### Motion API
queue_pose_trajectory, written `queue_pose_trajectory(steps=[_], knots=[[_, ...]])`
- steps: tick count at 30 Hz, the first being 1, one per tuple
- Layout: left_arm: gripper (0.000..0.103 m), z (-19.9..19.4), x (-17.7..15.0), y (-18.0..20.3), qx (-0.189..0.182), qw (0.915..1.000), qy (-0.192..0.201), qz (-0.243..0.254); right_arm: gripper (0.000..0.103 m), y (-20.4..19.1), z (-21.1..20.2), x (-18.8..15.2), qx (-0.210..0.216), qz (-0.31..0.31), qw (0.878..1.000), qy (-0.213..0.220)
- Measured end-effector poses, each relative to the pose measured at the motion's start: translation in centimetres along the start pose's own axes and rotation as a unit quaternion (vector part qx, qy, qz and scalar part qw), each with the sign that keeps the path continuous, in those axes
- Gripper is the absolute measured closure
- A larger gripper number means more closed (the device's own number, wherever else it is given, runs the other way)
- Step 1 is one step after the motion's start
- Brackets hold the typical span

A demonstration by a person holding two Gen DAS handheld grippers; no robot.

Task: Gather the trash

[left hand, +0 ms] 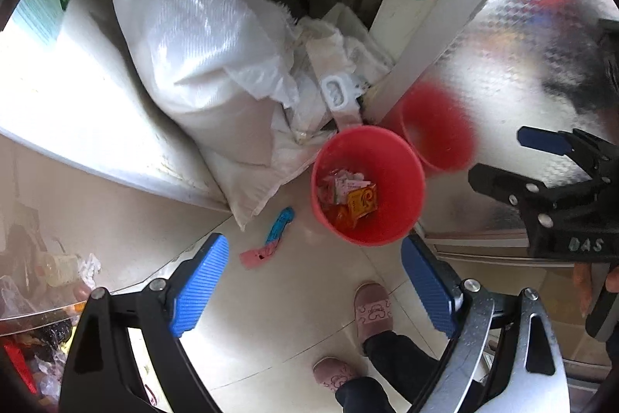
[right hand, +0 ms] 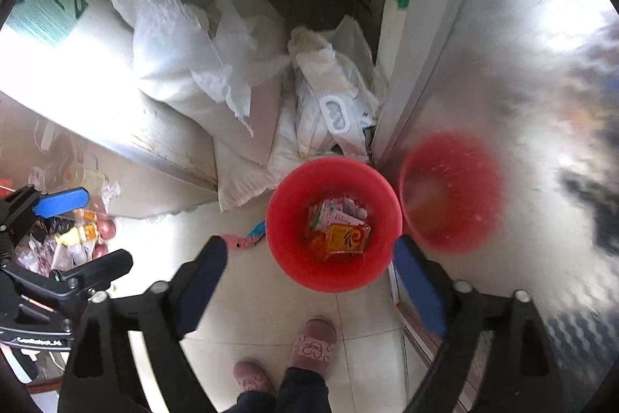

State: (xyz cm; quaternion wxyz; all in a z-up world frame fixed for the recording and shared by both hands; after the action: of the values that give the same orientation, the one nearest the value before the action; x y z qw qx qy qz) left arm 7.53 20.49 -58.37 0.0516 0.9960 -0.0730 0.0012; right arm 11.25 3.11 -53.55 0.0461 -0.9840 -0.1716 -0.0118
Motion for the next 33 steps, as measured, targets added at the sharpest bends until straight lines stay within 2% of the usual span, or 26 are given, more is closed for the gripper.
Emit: queue_pose_trajectory(steps=[3,8,16,24,28,33], knots=[[0.013,-1.9,-0.3,0.4,0.007,0.9998,0.016,0.009,0.001,-0.1,-1.9,-0.5,-0.006,0.001,1.0,0.016],[0.013,-5.6,-1.5,0.8,0.014,0.9993,0.033,0.007,0.001,-1.0,-5.4,-1.5,-0.016,0.005,0.999,0.035],[0.013,-12.9,-5.8,1.9,-0.015,0.9969,0.077,0.001,0.001,-3.7,-12.4,-4.8,-0.028,0.008,0.997,0.073],[0.013,-18.1,-10.6,2.1,-0.012,0.9944,0.105,-0.008,0.001,-6.1,-17.2,-8.0,-0.028,-0.004,0.994,0.102],[0.013,-23.1,-12.9,2.2,-0.01,0.9893,0.145,-0.016,0.001,-7.6,-20.4,-9.3,-0.03,-0.017,0.991,0.131],[0.013,-31.3,-15.6,3.0,-0.001,0.9798,0.197,-0.032,0.001,-9.4,-27.7,-11.2,-0.03,-0.025,0.984,0.176]])
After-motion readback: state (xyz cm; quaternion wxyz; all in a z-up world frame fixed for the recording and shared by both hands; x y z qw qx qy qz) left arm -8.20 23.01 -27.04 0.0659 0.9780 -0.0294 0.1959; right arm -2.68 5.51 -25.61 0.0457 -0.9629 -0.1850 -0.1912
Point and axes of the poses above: each gripper's, at about its wrist camera, not at the fingertips, and z roughly the way its jaws point, y to its right, x to its top, the point moved 8 cm from there along z, roughly the way its jaws point, and after that the axes turned 13 degrees about -y, right-handed, at the moved point
